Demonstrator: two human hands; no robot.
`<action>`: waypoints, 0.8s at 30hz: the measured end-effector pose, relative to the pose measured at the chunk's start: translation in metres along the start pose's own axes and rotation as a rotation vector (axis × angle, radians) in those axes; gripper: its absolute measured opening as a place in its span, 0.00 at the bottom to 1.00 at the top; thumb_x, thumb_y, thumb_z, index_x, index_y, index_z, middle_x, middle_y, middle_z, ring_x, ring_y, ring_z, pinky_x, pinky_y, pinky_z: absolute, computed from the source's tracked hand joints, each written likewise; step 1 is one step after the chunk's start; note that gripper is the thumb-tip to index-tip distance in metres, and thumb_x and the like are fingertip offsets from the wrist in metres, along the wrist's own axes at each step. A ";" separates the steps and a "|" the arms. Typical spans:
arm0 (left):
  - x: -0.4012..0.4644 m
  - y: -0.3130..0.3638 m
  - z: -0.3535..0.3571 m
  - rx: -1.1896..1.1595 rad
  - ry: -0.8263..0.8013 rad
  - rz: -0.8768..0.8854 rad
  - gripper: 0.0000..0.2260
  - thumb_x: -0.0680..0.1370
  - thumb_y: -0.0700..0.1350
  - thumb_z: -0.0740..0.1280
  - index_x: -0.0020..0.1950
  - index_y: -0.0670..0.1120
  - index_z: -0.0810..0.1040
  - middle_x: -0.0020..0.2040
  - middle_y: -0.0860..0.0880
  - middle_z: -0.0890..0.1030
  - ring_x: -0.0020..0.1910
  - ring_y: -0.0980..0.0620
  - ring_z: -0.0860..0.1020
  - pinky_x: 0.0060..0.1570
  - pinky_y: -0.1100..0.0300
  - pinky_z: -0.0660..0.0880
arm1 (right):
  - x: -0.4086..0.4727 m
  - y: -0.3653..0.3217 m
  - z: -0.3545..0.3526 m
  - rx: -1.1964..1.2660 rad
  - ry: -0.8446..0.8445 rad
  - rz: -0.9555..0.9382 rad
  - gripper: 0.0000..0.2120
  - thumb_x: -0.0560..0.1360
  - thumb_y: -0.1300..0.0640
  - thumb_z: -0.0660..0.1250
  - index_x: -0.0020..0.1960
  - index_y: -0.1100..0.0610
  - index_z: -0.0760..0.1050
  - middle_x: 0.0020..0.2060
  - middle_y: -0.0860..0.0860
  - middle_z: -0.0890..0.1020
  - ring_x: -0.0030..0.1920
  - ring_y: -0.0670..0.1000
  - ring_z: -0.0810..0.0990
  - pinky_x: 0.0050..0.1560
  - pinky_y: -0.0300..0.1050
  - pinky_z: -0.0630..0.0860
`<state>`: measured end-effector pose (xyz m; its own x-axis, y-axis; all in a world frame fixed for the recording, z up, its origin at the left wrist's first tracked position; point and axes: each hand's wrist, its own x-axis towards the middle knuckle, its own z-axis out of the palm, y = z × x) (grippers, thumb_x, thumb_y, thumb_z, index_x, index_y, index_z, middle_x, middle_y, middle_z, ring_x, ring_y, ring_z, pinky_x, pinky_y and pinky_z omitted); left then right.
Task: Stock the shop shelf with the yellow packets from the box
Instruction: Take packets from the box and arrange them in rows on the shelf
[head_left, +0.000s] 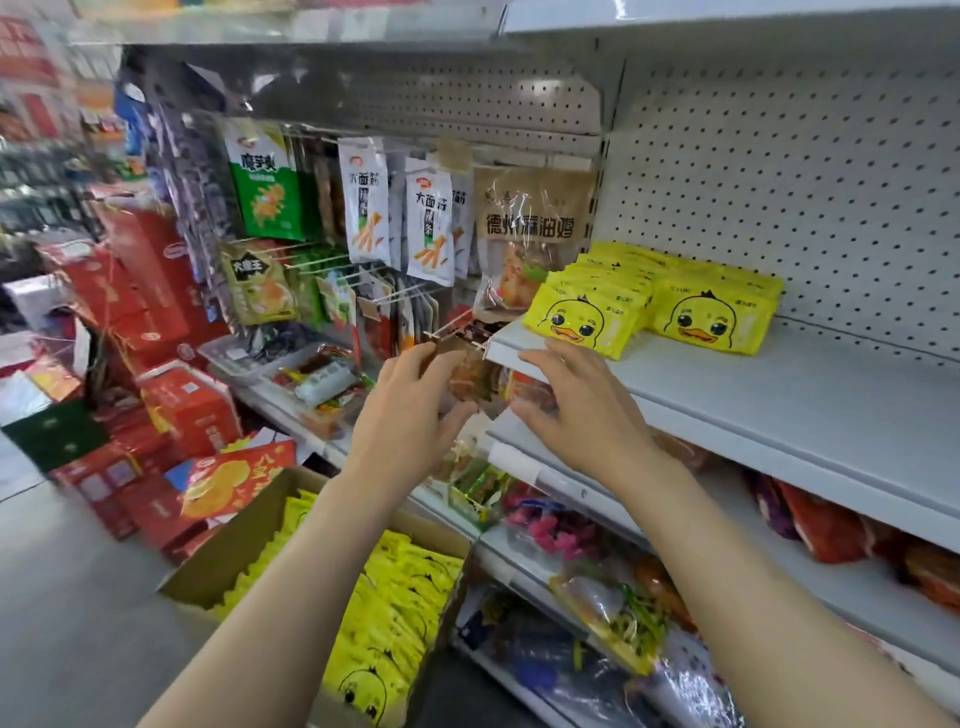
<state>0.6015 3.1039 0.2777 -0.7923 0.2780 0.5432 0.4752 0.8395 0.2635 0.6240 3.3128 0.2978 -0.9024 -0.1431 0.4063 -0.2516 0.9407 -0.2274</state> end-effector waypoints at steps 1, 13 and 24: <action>0.000 -0.011 0.000 0.006 0.001 -0.019 0.25 0.76 0.53 0.69 0.71 0.50 0.70 0.69 0.44 0.70 0.67 0.42 0.69 0.63 0.48 0.72 | 0.007 -0.007 0.007 -0.004 -0.009 -0.009 0.26 0.78 0.42 0.65 0.74 0.49 0.67 0.76 0.51 0.64 0.76 0.52 0.58 0.73 0.49 0.60; 0.055 -0.204 0.011 0.050 -0.056 -0.032 0.24 0.76 0.53 0.68 0.70 0.50 0.70 0.69 0.43 0.70 0.67 0.40 0.68 0.63 0.46 0.71 | 0.140 -0.116 0.131 -0.071 -0.100 -0.016 0.27 0.78 0.39 0.63 0.74 0.49 0.66 0.75 0.52 0.66 0.75 0.55 0.61 0.72 0.51 0.62; 0.088 -0.374 0.083 -0.001 -0.265 0.027 0.24 0.75 0.54 0.68 0.70 0.49 0.71 0.66 0.42 0.72 0.63 0.39 0.71 0.59 0.42 0.73 | 0.230 -0.163 0.276 -0.051 -0.259 0.149 0.28 0.78 0.42 0.65 0.75 0.49 0.64 0.75 0.53 0.65 0.75 0.56 0.61 0.71 0.53 0.66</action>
<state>0.3219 2.8537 0.1608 -0.8518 0.4127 0.3225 0.4977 0.8297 0.2527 0.3610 3.0415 0.1844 -0.9888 -0.0700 0.1315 -0.0979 0.9706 -0.2199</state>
